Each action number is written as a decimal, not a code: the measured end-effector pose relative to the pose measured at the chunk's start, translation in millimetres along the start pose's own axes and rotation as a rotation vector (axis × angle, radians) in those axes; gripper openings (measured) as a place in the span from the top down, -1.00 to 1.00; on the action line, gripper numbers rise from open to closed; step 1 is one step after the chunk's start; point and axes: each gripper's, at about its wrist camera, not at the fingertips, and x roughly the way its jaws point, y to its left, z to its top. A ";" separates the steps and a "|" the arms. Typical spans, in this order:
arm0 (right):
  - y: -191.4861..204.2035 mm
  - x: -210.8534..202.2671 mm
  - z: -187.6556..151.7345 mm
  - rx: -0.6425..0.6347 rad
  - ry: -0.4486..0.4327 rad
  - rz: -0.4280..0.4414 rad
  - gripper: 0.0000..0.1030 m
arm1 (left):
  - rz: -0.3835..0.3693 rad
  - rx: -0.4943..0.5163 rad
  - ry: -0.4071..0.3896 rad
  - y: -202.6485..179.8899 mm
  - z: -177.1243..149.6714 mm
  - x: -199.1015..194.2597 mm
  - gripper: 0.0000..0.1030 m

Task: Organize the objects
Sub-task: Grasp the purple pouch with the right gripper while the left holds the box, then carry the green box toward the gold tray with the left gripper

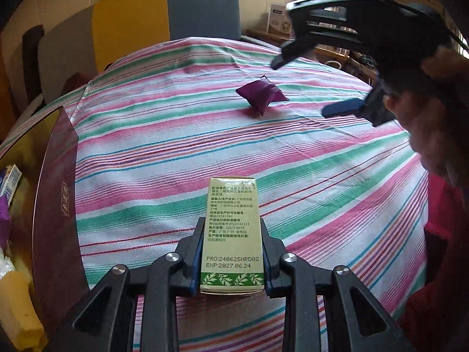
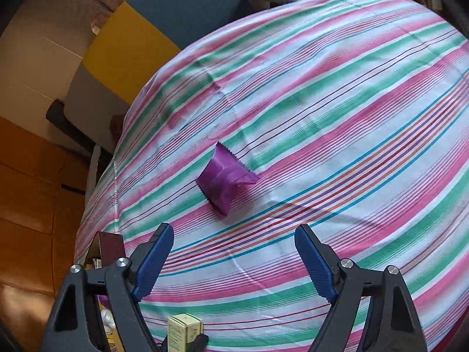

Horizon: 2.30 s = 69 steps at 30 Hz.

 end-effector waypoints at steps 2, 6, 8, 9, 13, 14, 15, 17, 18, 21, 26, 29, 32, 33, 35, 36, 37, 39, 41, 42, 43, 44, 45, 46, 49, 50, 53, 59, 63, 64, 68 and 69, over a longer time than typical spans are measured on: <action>5.1 8.1 3.6 0.003 0.012 -0.001 -0.66 | -0.006 -0.001 -0.011 -1.4 -0.7 1.2 0.42; 15.9 35.4 18.8 0.036 0.025 -0.026 -0.66 | -0.026 -0.006 -0.024 1.3 -1.6 1.7 0.42; 21.2 52.8 28.0 0.054 0.027 -0.042 -0.56 | -0.033 -0.009 -0.028 2.2 -2.1 1.7 0.42; 25.1 61.0 32.0 0.045 0.023 -0.067 -0.41 | -0.033 -0.002 -0.030 1.9 -2.8 1.1 0.42; 51.1 84.0 37.4 -0.143 0.003 -0.212 0.35 | -0.033 0.011 -0.031 1.6 -3.6 0.3 0.42; 58.8 87.5 33.9 -0.208 0.019 -0.226 0.36 | -0.034 0.012 -0.031 1.6 -3.4 0.5 0.42; 66.7 89.3 27.9 -0.282 0.038 -0.234 0.37 | -0.034 0.011 -0.032 1.6 -3.3 0.6 0.42; 78.5 90.2 11.4 -0.423 0.077 -0.267 0.42 | -0.035 0.014 -0.034 1.5 -3.6 0.0 0.42; 81.4 89.4 1.9 -0.480 0.098 -0.277 0.42 | -0.035 0.014 -0.035 1.3 -3.7 -0.4 0.42; 84.3 83.3 -28.1 -0.628 0.148 -0.275 0.40 | -0.032 0.011 -0.039 0.6 -4.1 -0.5 0.42; 75.0 77.3 -38.0 -0.646 0.144 -0.239 0.38 | -0.026 0.015 -0.047 0.4 -5.6 -2.9 0.42; 75.7 77.6 -40.9 -0.685 0.124 -0.243 0.37 | -0.004 0.037 -0.054 -3.3 -5.9 -3.0 0.42; 73.4 76.2 -40.5 -0.692 0.108 -0.237 0.35 | 0.001 0.043 -0.058 -1.7 -5.3 -1.5 0.42; 73.2 76.0 -40.6 -0.699 0.107 -0.238 0.35 | -0.004 0.049 -0.058 -1.5 -5.1 -1.5 0.43; 76.1 77.4 -38.0 -0.708 0.104 -0.247 0.35 | -0.005 0.048 -0.056 -0.7 -5.2 -1.3 0.43; 78.9 79.8 -37.5 -0.719 0.104 -0.253 0.36 | -0.006 0.047 -0.053 -0.5 -5.4 -1.7 0.43; 80.2 82.3 -35.4 -0.726 0.104 -0.253 0.36 | -0.006 0.045 -0.047 -0.5 -4.4 -1.9 0.43; 79.9 85.0 -31.7 -0.722 0.105 -0.240 0.35 | 0.002 0.038 -0.033 0.2 -3.3 -5.7 0.43; 78.8 85.3 -29.6 -0.727 0.103 -0.232 0.35 | -0.009 0.021 -0.030 1.4 -2.8 -14.4 0.43; 78.7 85.5 -29.2 -0.733 0.101 -0.232 0.35 | -0.012 0.017 -0.043 1.7 -1.4 -22.0 0.43; 78.7 85.7 -28.9 -0.741 0.099 -0.232 0.35 | -0.013 0.021 -0.065 1.7 0.4 -31.2 0.43; 78.0 85.8 -28.0 -0.744 0.098 -0.229 0.35 | -0.012 0.023 -0.081 1.4 1.8 -39.2 0.43; 77.5 86.7 -26.5 -0.740 0.099 -0.222 0.35 | -0.013 0.023 -0.095 1.3 3.4 -47.6 0.43; 76.9 85.2 -26.7 -0.732 0.100 -0.214 0.34 | -0.016 0.019 -0.107 1.7 6.5 -55.8 0.43; 78.4 83.8 -28.4 -0.749 0.094 -0.220 0.34 | -0.014 0.006 -0.140 6.1 11.9 -77.6 0.43; 79.0 83.6 -29.3 -0.761 0.089 -0.226 0.34 | -0.012 0.001 -0.148 8.4 12.6 -84.2 0.43; 77.2 81.1 -31.6 -0.772 0.082 -0.229 0.34 | -0.005 -0.020 -0.157 17.9 14.7 -94.4 0.43; 77.2 79.4 -36.1 -0.810 0.057 -0.239 0.34 | 0.034 -0.064 -0.174 41.5 11.0 -113.8 0.43; 75.3 76.5 -37.1 -0.817 0.047 -0.246 0.34 | 0.053 -0.092 -0.177 56.7 6.1 -120.9 0.43; 74.7 76.1 -36.8 -0.815 0.047 -0.245 0.34 | 0.055 -0.099 -0.176 60.1 5.4 -122.4 0.43; 73.4 74.4 -36.2 -0.814 0.045 -0.243 0.34 | 0.073 -0.127 -0.173 75.1 -0.5 -127.9 0.43; 73.5 74.9 -36.2 -0.815 0.044 -0.243 0.34 | 0.077 -0.136 -0.171 78.7 -1.7 -128.2 0.43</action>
